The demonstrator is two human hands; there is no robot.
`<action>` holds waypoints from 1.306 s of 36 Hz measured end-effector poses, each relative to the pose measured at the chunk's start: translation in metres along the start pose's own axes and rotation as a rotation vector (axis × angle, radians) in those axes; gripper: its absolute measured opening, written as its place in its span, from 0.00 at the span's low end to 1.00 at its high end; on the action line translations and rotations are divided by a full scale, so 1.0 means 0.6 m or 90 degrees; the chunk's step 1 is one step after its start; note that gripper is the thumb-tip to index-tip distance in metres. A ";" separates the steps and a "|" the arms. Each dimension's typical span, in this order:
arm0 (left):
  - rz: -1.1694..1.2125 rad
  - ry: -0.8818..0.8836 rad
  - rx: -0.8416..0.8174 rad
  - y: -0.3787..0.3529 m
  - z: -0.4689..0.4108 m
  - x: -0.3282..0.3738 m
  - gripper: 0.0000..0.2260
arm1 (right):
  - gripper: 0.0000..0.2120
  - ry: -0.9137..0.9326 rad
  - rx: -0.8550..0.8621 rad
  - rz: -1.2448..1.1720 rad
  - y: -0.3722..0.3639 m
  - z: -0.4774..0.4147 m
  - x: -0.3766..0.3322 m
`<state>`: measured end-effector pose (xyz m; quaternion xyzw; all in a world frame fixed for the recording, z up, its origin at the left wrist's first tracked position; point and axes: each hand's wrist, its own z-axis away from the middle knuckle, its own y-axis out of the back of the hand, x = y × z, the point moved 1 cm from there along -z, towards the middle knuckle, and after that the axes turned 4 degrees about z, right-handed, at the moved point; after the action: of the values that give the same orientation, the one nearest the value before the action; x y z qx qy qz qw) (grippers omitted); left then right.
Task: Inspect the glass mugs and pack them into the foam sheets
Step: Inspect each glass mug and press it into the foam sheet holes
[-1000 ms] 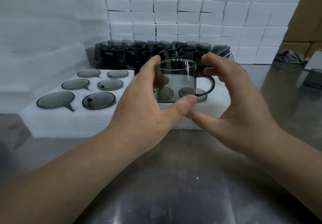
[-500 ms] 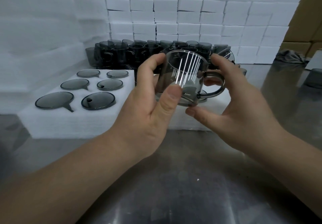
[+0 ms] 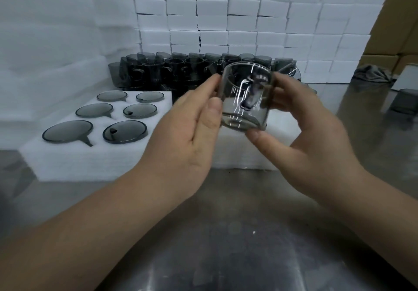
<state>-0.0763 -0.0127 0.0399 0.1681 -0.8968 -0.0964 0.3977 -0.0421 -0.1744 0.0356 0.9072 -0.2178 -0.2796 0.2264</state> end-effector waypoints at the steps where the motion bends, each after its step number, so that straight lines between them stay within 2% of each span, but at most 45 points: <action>1: -0.037 0.000 0.014 0.003 -0.001 -0.001 0.21 | 0.34 0.004 0.016 -0.007 0.002 0.000 0.000; 4: -0.072 0.010 0.031 0.003 -0.003 -0.001 0.16 | 0.30 0.042 0.062 0.024 0.007 -0.001 -0.003; 7: 0.009 0.034 0.024 0.002 0.000 -0.005 0.13 | 0.28 0.082 0.081 0.067 0.009 -0.002 -0.005; 10: 0.040 0.044 0.018 0.003 0.002 -0.003 0.20 | 0.28 0.109 0.085 0.091 0.010 -0.004 -0.006; 17: 0.016 0.070 0.034 0.006 0.001 0.002 0.23 | 0.27 0.194 0.097 0.108 0.008 -0.005 -0.008; 22: -0.010 0.070 -0.033 0.001 0.003 0.001 0.28 | 0.31 0.180 0.072 0.077 0.008 -0.003 -0.002; 28: 0.007 0.092 -0.028 0.000 0.003 -0.003 0.29 | 0.33 0.141 0.061 0.042 0.004 -0.002 0.000; 32: 0.021 0.100 -0.007 0.002 0.002 -0.003 0.24 | 0.34 0.131 0.061 0.034 0.003 -0.001 0.000; 38: -0.004 0.104 0.026 0.006 0.000 -0.007 0.32 | 0.35 0.126 0.038 0.030 0.005 -0.001 0.000; 47: -0.019 0.095 0.018 0.008 -0.001 -0.004 0.31 | 0.31 0.152 0.027 0.025 0.005 -0.001 -0.002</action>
<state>-0.0756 -0.0078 0.0400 0.1936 -0.8633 -0.0769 0.4598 -0.0437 -0.1762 0.0382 0.9344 -0.2126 -0.1603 0.2368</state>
